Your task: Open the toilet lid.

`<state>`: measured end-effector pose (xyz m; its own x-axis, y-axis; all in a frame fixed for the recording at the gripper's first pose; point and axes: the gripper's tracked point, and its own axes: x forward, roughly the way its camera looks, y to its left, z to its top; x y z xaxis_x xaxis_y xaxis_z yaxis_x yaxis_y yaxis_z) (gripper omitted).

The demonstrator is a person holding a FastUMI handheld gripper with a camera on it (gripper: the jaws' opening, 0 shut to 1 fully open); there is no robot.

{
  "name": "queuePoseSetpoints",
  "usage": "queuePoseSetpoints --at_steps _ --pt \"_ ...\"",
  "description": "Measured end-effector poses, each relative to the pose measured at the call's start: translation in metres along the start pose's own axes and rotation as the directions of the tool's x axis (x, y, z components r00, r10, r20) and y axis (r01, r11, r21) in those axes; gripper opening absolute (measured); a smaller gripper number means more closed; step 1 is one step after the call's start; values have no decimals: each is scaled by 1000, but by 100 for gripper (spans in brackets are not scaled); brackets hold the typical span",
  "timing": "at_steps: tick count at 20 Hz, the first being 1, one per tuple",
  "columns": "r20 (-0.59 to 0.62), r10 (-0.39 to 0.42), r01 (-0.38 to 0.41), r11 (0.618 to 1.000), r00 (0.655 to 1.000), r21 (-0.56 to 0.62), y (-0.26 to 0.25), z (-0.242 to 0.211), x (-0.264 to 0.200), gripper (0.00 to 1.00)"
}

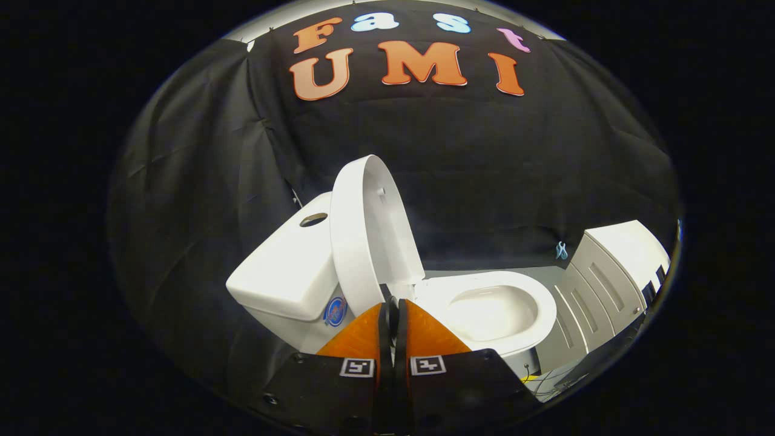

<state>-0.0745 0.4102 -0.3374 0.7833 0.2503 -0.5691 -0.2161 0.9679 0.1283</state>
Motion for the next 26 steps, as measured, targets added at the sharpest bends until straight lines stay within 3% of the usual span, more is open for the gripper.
queuePoseSetpoints --at_steps 8,10,12,13,16,18,20,26 --pt "5 -24 24 999 1000 -48 13 -2 3 8" --pt "4 11 -11 997 1000 -70 20 -2 3 9" --pt "-21 61 -63 996 998 -60 27 -7 -1 23" --pt "-6 56 -56 996 998 -62 23 -1 -1 44" --pt "43 54 -51 996 998 -68 10 16 -14 80" --pt "64 54 -51 998 997 -47 -1 28 -23 92" --pt "83 49 -47 999 995 -21 -14 44 -32 99" --pt "177 49 -49 999 983 -7 -52 96 -62 100"
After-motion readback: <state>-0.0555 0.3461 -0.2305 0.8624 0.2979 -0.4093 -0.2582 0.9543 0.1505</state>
